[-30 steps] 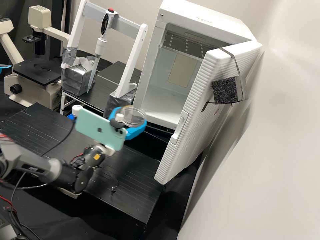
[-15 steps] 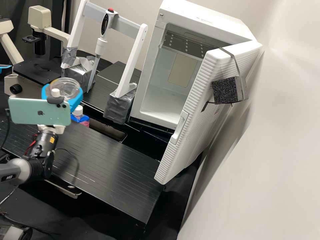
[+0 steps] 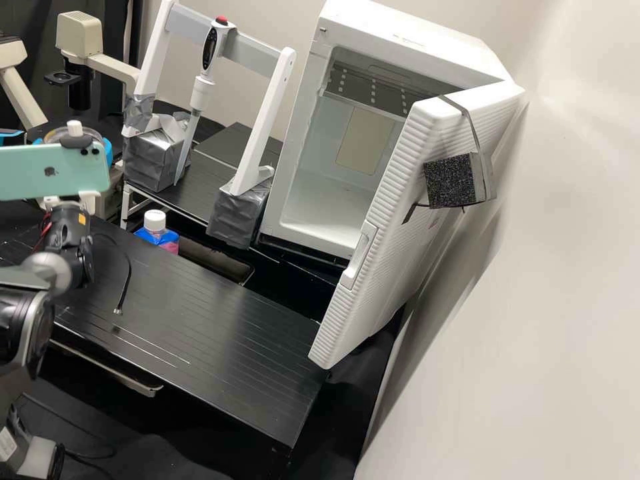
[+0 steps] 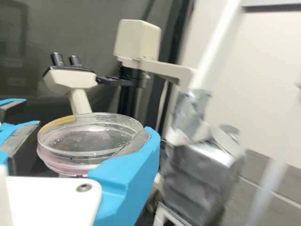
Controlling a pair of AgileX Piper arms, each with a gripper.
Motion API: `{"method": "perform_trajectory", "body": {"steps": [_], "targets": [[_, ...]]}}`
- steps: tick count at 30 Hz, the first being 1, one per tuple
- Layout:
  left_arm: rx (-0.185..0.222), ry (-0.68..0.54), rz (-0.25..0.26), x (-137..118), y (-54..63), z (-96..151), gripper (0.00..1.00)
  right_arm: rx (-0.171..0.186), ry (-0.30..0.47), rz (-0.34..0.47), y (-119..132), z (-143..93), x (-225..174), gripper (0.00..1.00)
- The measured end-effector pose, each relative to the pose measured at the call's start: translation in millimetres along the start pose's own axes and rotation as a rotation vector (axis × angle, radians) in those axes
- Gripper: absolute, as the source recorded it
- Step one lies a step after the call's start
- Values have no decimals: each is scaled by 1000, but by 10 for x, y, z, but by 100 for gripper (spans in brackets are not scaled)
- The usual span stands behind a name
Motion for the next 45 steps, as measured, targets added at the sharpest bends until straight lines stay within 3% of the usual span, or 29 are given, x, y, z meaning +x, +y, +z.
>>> {"method": "perform_trajectory", "body": {"steps": [10, 15, 22, 24, 32, 35, 39, 45], "targets": [[0, 0, 0, 0, 0, 0, 100, -7, -25, -123, -69, -205, 595, 0], [0, 0, 0, 0, 0, 0, 100, -32, -43, -156, -103, -195, 849, 0], [0, 0, 0, 0, 0, 0, 100, 9, -38, -181, -116, -110, 1057, 0], [0, 0, 0, 0, 0, 0, 100, 34, -38, -188, -108, -64, 1123, 0], [0, 0, 0, 0, 0, 0, 100, 60, -23, -194, -71, 15, 1324, 0], [0, 0, 0, 0, 0, 0, 100, 50, -8, -205, -81, 20, 1408, 0], [0, 0, 0, 0, 0, 0, 100, -3, -3, -222, -90, 32, 1493, 0], [0, 0, 0, 0, 0, 0, 100, -12, -18, -234, -143, 125, 1571, 0]]}}
